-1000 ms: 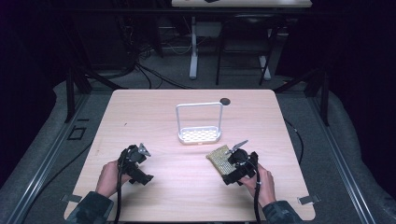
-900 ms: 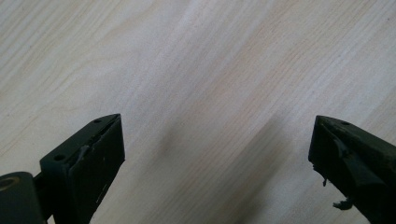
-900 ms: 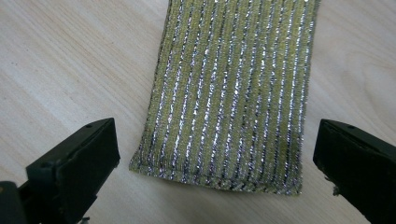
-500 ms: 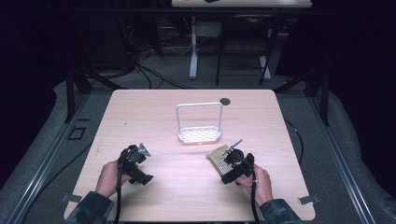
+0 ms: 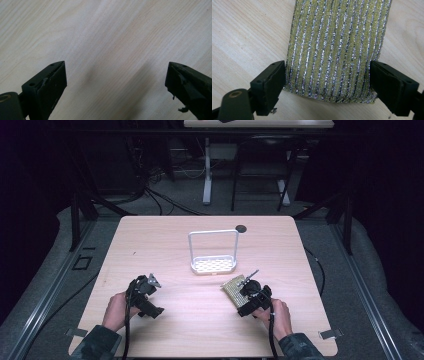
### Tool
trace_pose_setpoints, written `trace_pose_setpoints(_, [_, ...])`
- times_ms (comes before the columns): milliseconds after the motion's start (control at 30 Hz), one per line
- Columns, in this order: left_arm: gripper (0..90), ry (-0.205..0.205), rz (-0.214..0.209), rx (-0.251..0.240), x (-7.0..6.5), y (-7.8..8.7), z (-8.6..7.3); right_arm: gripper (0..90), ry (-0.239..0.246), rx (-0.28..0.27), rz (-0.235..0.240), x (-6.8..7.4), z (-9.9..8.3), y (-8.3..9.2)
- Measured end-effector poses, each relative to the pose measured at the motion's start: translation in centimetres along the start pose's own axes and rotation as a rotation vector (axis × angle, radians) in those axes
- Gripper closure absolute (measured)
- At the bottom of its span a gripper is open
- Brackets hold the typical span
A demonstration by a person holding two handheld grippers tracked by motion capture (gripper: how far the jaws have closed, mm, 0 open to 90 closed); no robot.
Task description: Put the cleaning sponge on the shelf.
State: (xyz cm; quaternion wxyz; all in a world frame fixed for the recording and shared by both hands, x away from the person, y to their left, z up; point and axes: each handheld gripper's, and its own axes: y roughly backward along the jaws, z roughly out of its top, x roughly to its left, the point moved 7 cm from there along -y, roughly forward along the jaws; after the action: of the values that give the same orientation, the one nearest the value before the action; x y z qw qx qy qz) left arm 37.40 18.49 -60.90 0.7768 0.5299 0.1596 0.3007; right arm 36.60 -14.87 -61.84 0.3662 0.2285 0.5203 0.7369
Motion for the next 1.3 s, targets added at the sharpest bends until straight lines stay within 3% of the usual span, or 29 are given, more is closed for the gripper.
trace_pose_setpoints(300, [3.9,-0.001,0.002,0.002,0.0,0.0,0.0,22.2,0.006,-0.009,0.002,-0.2,0.0,0.2])
trace_pose_setpoints(567, [4.0,-0.002,0.003,0.001,0.0,0.0,0.0,36.1,0.025,-0.049,-0.022,-0.3,0.1,0.6])
trace_pose_setpoints(1300, [4.0,-0.001,0.003,-0.003,0.0,0.0,0.0,46.5,0.059,-0.182,-0.061,0.1,1.0,3.2])
